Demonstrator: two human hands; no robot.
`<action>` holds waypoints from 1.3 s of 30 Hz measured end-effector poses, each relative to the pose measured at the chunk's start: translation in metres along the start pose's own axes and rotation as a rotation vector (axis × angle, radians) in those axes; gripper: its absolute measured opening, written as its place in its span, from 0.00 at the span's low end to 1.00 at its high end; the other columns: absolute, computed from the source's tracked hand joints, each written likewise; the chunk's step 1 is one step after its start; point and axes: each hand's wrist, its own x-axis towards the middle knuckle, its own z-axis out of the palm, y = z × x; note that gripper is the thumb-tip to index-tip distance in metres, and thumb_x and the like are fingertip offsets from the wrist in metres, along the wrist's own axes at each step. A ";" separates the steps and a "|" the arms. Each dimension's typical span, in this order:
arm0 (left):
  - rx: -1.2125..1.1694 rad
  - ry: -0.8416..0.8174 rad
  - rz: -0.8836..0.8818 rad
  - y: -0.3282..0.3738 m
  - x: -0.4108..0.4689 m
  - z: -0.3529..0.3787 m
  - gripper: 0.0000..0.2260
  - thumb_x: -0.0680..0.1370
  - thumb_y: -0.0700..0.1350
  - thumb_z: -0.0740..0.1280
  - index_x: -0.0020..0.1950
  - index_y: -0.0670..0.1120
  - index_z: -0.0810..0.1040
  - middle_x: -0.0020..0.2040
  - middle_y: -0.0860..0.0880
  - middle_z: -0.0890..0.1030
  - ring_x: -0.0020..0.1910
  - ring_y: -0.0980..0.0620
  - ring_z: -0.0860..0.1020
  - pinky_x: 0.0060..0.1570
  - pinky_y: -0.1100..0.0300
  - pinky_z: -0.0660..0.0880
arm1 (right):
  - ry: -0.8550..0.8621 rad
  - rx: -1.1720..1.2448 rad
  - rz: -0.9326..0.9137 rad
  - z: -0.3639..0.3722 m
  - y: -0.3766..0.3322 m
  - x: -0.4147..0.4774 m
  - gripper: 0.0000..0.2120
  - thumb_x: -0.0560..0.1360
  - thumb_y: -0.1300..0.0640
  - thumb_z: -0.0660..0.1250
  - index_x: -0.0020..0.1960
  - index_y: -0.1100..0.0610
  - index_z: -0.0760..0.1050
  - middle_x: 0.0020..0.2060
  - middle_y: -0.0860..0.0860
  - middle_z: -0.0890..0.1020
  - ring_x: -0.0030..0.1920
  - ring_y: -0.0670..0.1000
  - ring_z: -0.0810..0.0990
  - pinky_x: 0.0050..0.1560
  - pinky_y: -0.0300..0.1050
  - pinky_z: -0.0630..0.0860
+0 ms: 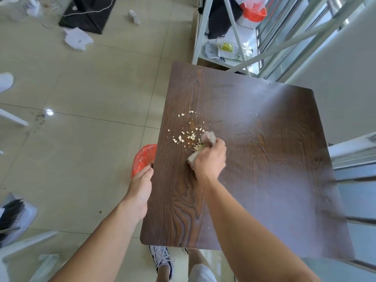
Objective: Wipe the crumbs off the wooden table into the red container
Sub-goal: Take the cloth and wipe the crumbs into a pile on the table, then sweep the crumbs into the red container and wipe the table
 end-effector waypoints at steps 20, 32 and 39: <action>0.075 0.073 0.032 0.018 0.012 0.024 0.19 0.87 0.45 0.58 0.78 0.47 0.72 0.73 0.53 0.76 0.71 0.52 0.74 0.75 0.53 0.65 | -0.363 -0.298 -0.626 0.004 -0.068 0.191 0.13 0.77 0.60 0.59 0.53 0.49 0.82 0.49 0.49 0.80 0.49 0.51 0.78 0.48 0.45 0.74; 0.089 0.095 0.023 0.012 0.021 0.020 0.19 0.85 0.49 0.60 0.76 0.49 0.76 0.74 0.50 0.78 0.73 0.50 0.75 0.77 0.45 0.67 | -1.212 -0.484 -1.041 -0.012 -0.105 0.127 0.14 0.82 0.61 0.61 0.59 0.49 0.81 0.49 0.34 0.75 0.48 0.31 0.74 0.59 0.35 0.71; 0.065 0.082 0.007 0.002 0.006 0.009 0.16 0.86 0.47 0.59 0.72 0.50 0.79 0.68 0.52 0.81 0.69 0.51 0.77 0.75 0.48 0.69 | -0.725 -0.377 -1.068 -0.116 -0.086 0.197 0.18 0.77 0.67 0.63 0.59 0.49 0.80 0.45 0.50 0.79 0.45 0.47 0.80 0.44 0.41 0.75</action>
